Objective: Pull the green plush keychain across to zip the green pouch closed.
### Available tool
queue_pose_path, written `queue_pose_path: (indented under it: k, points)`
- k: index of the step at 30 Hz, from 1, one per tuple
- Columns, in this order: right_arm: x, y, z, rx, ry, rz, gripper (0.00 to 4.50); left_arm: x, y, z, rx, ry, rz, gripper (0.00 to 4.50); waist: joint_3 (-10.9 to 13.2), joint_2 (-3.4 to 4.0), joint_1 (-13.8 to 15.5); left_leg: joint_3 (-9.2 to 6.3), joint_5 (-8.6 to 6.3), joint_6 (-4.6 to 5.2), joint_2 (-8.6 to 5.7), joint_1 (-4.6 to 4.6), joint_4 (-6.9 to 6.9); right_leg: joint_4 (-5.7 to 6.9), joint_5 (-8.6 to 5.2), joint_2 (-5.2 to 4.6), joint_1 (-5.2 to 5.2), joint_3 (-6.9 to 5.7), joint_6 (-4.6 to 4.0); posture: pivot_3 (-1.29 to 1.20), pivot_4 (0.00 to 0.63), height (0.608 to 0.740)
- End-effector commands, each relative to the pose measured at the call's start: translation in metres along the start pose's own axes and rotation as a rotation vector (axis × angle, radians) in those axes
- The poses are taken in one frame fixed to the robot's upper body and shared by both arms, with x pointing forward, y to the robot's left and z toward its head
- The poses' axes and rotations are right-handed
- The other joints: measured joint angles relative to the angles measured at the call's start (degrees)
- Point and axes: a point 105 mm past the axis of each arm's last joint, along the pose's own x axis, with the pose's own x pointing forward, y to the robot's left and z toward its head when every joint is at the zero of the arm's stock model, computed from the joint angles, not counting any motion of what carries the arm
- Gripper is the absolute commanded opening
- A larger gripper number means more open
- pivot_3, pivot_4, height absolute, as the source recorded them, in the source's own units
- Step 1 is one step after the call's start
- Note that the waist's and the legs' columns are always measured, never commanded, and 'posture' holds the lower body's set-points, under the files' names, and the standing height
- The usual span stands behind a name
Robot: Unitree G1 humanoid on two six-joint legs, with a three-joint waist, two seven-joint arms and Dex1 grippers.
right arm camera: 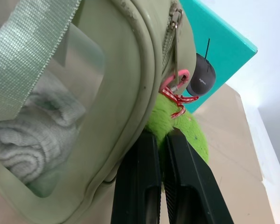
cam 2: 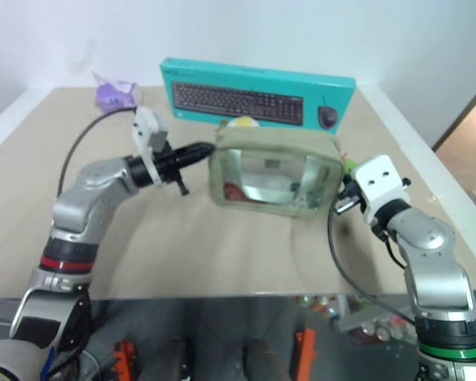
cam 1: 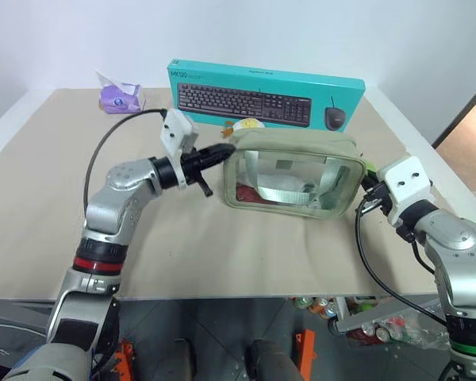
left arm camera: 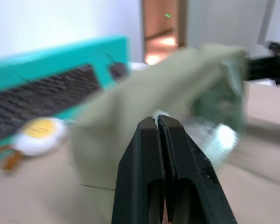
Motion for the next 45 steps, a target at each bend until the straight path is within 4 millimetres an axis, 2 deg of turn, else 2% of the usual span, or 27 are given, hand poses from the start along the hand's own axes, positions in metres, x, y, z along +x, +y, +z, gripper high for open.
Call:
queue_pose_path:
  k: [1, 10, 12, 15, 20, 23, 32, 38, 45]
  points:
    - [-0.007, -0.01, 0.013, -0.055, -0.047, -0.027, 0.0, 0.0, 0.004, 0.013, -0.003, -0.047, -0.003, 0.92, 0.0, 0.0, -0.01, 0.01, -0.01, 0.01, 0.0, -0.02, -0.01, -0.01, -0.01, 0.0, -0.03, 0.02, 0.01, 0.0, 0.15, 0.74]
    - [-0.015, -0.009, 0.013, -0.058, -0.042, -0.03, 0.0, 0.003, 0.009, 0.002, 0.006, 0.008, -0.03, 4.05, 0.0, 0.0, 0.0, -0.02, -0.04, 0.0, 0.0, -0.11, 0.0, -0.01, -0.02, 0.0, -0.11, -0.01, -0.01, 0.0, 0.15, 0.74]
    - [-0.017, -0.009, 0.013, -0.062, -0.042, -0.034, 0.0, 0.005, 0.009, 0.001, 0.02, 0.015, -0.045, 4.05, 0.0, 0.0, 0.0, -0.02, -0.03, 0.0, 0.0, -0.1, 0.01, 0.0, 0.0, 0.0, -0.1, -0.01, -0.01, 0.0, 0.15, 0.74]
    - [-0.018, -0.01, 0.014, -0.063, -0.045, -0.045, 0.0, 0.016, -0.004, -0.007, 0.007, 0.035, -0.148, 4.05, 0.0, 0.0, 0.02, -0.02, -0.03, -0.01, -0.02, -0.11, 0.02, -0.01, 0.0, -0.01, -0.09, -0.02, 0.01, 0.0, 0.15, 0.74]
    - [-0.017, -0.008, 0.015, -0.058, -0.051, -0.042, 0.0, 0.026, -0.004, -0.016, 0.029, 0.057, -0.182, 4.05, 0.01, -0.01, -0.06, -0.02, -0.03, 0.0, -0.04, -0.14, 0.0, -0.01, -0.01, 0.0, -0.14, 0.0, 0.02, 0.0, 0.15, 0.74]
    - [-0.017, -0.007, 0.016, -0.057, -0.052, -0.042, 0.0, 0.031, 0.003, -0.024, 0.055, 0.083, -0.156, 3.33, 0.01, -0.01, -0.04, -0.06, -0.03, 0.0, -0.03, -0.16, -0.02, -0.01, -0.02, 0.02, -0.17, -0.03, 0.0, 0.0, 0.15, 0.74]
    - [-0.018, -0.007, 0.014, -0.055, -0.045, -0.043, 0.0, 0.039, 0.008, -0.022, 0.079, 0.062, -0.132, 0.14, 0.02, -0.03, -0.03, -0.05, -0.04, 0.0, -0.04, -0.22, -0.01, -0.01, -0.03, 0.0, -0.19, -0.03, 0.02, 0.0, 0.15, 0.74]
    - [-0.018, -0.01, 0.01, -0.039, -0.036, -0.055, 0.0, 0.04, 0.009, -0.014, 0.06, 0.022, -0.109, 0.06, 0.02, -0.03, -0.02, -0.06, -0.03, 0.0, -0.04, -0.23, 0.0, -0.01, -0.02, 0.0, -0.19, -0.04, 0.02, 0.0, 0.15, 0.74]
    - [-0.018, -0.011, 0.001, 0.046, -0.019, -0.094, 0.0, 0.038, 0.006, -0.014, 0.044, 0.016, -0.103, 0.06, 0.02, -0.04, -0.02, -0.08, -0.04, 0.0, -0.04, -0.24, 0.0, -0.01, -0.03, 0.0, -0.2, -0.05, 0.03, 0.0, 0.15, 0.74]
